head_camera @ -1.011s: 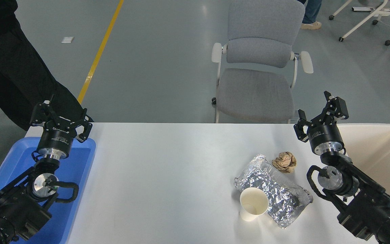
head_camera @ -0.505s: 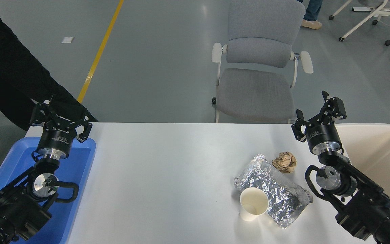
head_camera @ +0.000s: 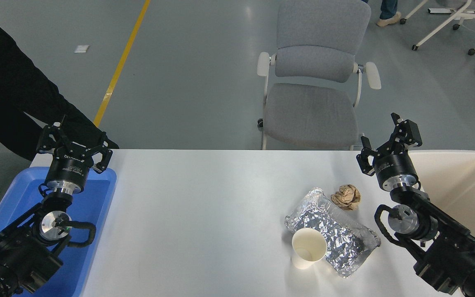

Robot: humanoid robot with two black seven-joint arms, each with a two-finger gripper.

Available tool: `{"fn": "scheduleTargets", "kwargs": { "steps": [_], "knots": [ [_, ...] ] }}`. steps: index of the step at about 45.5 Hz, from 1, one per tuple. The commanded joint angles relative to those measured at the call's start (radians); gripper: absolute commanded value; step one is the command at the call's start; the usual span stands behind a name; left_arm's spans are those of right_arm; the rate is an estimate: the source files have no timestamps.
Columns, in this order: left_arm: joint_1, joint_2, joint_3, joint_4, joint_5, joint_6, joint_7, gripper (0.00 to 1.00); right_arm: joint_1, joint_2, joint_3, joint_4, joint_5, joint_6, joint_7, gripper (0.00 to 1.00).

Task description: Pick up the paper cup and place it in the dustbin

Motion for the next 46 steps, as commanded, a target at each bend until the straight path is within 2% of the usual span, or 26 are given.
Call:
{"fn": "scheduleTargets", "kwargs": {
  "steps": [1, 16, 23, 32, 39, 46],
  "knots": [
    [-0.001, 0.000, 0.000, 0.000, 0.000, 0.000, 0.001, 0.99, 0.053, -0.051, -0.176, 0.003, 0.127, -0.001, 0.000, 1.00],
    [-0.001, 0.000, 0.000, -0.001, 0.000, 0.000, 0.001, 0.99, 0.186, -0.173, -0.500, 0.006, 0.377, 0.010, 0.000, 1.00],
    [-0.001, 0.000, 0.000, -0.001, 0.000, 0.000, 0.001, 0.99, 0.283, -0.244, -0.742, 0.021, 0.380, 0.011, -0.001, 1.00],
    [-0.001, 0.000, 0.000, -0.001, 0.000, -0.001, 0.000, 0.99, 0.430, -0.265, -1.029, 0.021, 0.382, 0.010, -0.001, 1.00],
    [-0.001, 0.000, 0.000, -0.001, 0.000, -0.005, 0.000, 0.99, 0.570, -0.259, -1.274, 0.029, 0.382, 0.017, -0.001, 1.00],
    [-0.001, 0.000, 0.000, 0.000, 0.000, -0.006, 0.001, 0.99, 0.732, -0.230, -1.538, 0.037, 0.382, 0.112, -0.003, 1.00]
  ]
}}
